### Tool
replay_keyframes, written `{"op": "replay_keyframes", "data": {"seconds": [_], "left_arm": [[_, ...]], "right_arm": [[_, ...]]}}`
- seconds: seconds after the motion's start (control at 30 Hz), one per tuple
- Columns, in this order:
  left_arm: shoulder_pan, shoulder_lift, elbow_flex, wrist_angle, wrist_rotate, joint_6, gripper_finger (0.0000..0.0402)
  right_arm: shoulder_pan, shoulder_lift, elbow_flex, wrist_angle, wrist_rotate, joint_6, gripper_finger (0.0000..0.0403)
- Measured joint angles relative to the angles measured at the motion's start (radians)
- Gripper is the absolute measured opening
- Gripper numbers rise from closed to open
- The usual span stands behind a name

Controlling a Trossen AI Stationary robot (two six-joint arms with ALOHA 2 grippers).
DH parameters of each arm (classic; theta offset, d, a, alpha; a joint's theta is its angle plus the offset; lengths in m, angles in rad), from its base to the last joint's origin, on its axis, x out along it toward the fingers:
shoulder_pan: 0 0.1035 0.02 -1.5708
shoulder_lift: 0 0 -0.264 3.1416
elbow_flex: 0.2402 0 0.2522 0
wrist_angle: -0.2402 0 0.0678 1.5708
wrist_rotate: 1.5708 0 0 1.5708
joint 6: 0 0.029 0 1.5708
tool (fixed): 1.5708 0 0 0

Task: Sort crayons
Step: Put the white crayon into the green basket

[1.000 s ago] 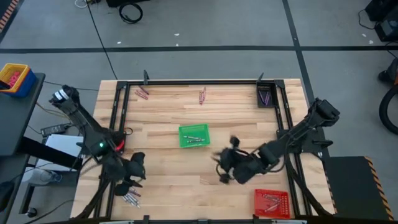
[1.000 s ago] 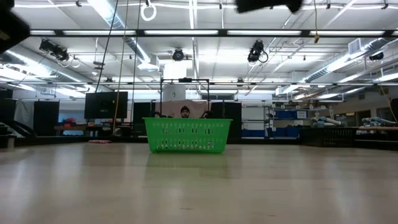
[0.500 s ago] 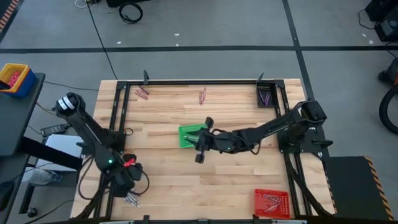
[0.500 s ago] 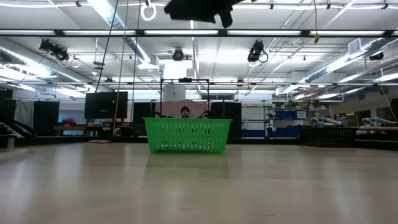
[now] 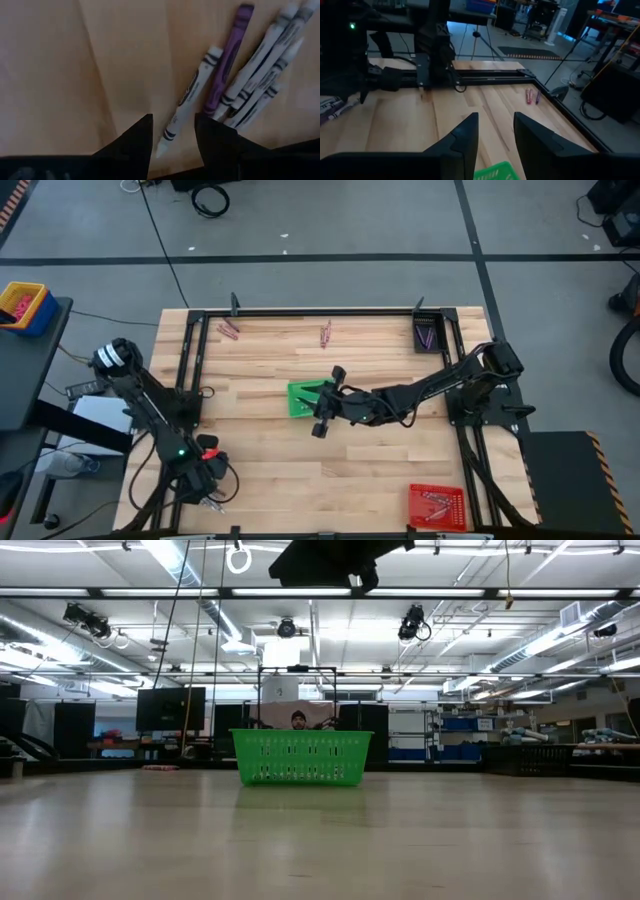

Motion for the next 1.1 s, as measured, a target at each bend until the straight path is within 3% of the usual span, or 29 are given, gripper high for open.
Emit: {"op": "replay_keyframes", "data": {"seconds": [0.37,0.67,0.77,0.83,0.97,1.1], "left_arm": [[-0.035,0.078,0.007,-0.006,-0.046,0.053,0.0146],[-0.027,0.079,0.004,-0.009,-0.101,0.053,0.0029],[-0.005,0.076,0.003,-0.006,-0.109,0.055,0.0016],[0.013,0.062,0.003,0.007,-0.142,0.078,0.0016],[0.080,0.009,0.005,0.010,-0.359,0.144,0.0029],[0.173,-0.094,0.013,0.022,-0.468,0.242,0.0031]], "right_arm": [[0.001,0.000,0.000,-0.005,0.000,-0.002,0.0129],[0.016,0.000,0.000,0.000,-0.003,-0.017,0.0128],[0.042,-0.005,0.000,0.012,-0.003,-0.071,0.0128],[0.061,-0.015,0.000,0.029,0.003,-0.103,0.0127],[0.096,-0.028,0.000,0.110,0.023,-0.118,0.0127],[0.119,-0.028,0.000,0.171,0.023,-0.148,0.0127]]}}
